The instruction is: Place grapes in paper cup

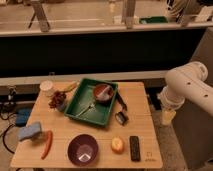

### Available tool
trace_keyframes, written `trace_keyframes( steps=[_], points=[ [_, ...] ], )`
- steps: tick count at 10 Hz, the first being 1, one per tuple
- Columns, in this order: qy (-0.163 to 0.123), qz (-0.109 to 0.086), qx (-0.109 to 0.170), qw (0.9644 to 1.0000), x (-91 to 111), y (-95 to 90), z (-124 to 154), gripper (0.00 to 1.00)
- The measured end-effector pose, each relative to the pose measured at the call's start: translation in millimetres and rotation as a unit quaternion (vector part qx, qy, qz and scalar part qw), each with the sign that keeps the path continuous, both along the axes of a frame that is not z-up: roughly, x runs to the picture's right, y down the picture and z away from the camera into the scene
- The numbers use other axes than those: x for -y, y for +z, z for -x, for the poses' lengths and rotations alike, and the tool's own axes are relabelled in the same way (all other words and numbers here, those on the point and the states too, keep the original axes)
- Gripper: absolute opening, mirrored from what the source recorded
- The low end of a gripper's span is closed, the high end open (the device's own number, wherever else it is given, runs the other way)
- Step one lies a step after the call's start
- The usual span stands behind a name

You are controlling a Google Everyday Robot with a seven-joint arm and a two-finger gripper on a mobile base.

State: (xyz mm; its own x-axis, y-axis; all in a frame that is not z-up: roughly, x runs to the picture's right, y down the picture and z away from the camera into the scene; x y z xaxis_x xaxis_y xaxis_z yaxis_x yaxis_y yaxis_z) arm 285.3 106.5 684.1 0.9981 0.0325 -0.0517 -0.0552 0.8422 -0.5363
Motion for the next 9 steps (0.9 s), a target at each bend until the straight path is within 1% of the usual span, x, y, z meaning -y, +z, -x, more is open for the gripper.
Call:
trace_keyframes(
  steps=[2,3,5,8,9],
  points=[
    [-0.004,-0.002,0.004,1.0000,1.0,-0.5,3.1,0.80],
    [-0.018,-0.005,0.014,0.9997,4.6,0.0,12.8,0.80],
    [-0.044,-0.010,0.039,0.9982,11.8,1.3,47.1,0.80],
    [-0.075,-0.020,0.061,0.9951,21.0,1.8,68.5,0.80],
    [-0.082,-0.021,0.070,0.9939,23.4,2.6,80.8,0.80]
  ],
)
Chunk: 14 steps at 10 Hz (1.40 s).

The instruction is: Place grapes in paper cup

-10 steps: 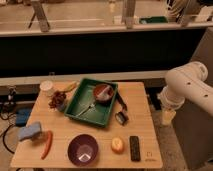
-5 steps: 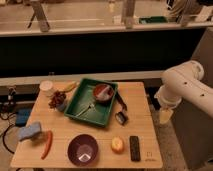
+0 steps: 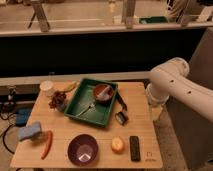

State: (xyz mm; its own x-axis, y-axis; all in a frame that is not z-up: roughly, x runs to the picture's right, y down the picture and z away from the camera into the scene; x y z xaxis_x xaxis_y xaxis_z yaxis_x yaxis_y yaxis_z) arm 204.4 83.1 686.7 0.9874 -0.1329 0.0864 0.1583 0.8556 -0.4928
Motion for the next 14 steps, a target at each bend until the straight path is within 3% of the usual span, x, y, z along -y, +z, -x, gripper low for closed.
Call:
trace_keyframes(
  steps=[5,8,11,14],
  points=[
    [-0.039,-0.007,0.033,0.9987,12.0,5.1,47.2,0.80],
    [-0.063,-0.011,0.057,0.9964,18.3,8.4,91.2,0.80],
    [-0.078,-0.019,0.070,0.9943,22.0,12.2,107.4,0.80],
    [-0.093,-0.026,0.092,0.9911,26.1,17.9,142.8,0.80]
  ],
)
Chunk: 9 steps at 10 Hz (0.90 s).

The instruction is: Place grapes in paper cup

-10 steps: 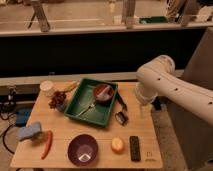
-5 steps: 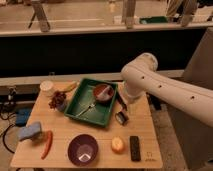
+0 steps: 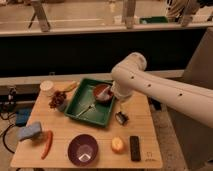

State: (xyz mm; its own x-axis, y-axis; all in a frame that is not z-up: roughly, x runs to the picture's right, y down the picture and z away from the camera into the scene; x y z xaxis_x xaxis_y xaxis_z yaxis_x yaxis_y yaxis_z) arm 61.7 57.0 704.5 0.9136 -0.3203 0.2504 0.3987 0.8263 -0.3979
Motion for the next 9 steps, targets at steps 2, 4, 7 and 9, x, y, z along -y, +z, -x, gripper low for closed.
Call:
trace_keyframes(
  steps=[2,4,7,9],
  points=[
    [-0.004,-0.005,0.007,1.0000,4.2,0.5,8.0,0.80],
    [-0.013,-0.010,0.017,0.9997,8.7,4.8,20.4,0.80],
    [-0.027,-0.014,0.031,0.9990,13.7,8.0,48.3,0.80],
    [-0.034,-0.021,0.037,0.9985,19.1,12.0,55.4,0.80]
  ],
)
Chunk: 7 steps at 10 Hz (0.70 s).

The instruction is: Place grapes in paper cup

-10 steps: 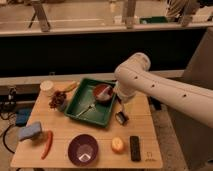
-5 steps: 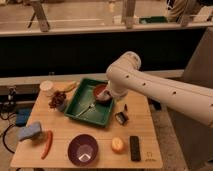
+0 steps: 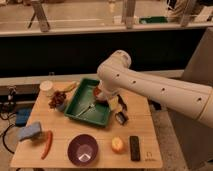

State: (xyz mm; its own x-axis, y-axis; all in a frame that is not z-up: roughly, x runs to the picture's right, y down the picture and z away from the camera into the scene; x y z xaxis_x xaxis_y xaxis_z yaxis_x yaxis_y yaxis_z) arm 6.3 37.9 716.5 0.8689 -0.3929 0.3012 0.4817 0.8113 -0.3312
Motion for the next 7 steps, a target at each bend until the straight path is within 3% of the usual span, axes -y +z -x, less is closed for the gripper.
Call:
trace_keyframes(
  steps=[7],
  points=[
    [-0.024,-0.015,0.032,0.9991,15.0,12.6,43.3,0.80]
  ],
)
